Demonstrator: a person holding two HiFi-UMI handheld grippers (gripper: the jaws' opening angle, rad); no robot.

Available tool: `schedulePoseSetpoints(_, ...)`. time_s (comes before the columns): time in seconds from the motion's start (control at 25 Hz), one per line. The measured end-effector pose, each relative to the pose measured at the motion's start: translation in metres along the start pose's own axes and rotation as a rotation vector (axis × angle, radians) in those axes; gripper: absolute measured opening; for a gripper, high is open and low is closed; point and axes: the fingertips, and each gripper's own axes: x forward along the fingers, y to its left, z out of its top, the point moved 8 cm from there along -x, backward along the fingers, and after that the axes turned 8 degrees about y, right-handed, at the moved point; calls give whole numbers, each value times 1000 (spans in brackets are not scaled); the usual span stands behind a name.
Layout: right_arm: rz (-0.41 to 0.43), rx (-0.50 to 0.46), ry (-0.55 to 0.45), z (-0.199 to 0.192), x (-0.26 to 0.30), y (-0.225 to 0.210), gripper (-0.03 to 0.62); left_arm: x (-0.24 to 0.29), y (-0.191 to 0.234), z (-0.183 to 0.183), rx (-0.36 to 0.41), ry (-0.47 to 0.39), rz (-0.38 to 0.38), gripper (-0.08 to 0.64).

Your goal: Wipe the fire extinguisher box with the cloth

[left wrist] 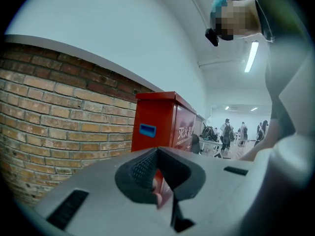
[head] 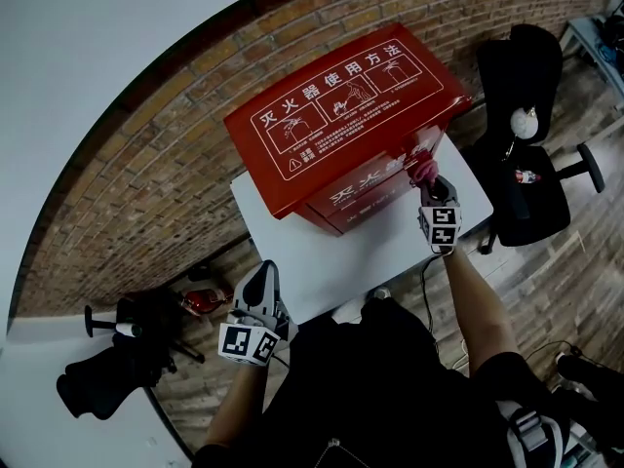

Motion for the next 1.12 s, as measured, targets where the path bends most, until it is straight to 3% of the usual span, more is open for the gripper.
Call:
schedulePoseSetpoints(0.36,23,-42,54,-35,21,-3,71,6,-3,-1,17,14,7,49)
schedulePoseSetpoints(0.88,10,-22,204,-80,56,-2,71,1,1,-6,18,19,41,49)
schedulePoseSetpoints(1.12,-6,-65,277,-89,66,-2,71,-2,1,-7,16,24,56,49)
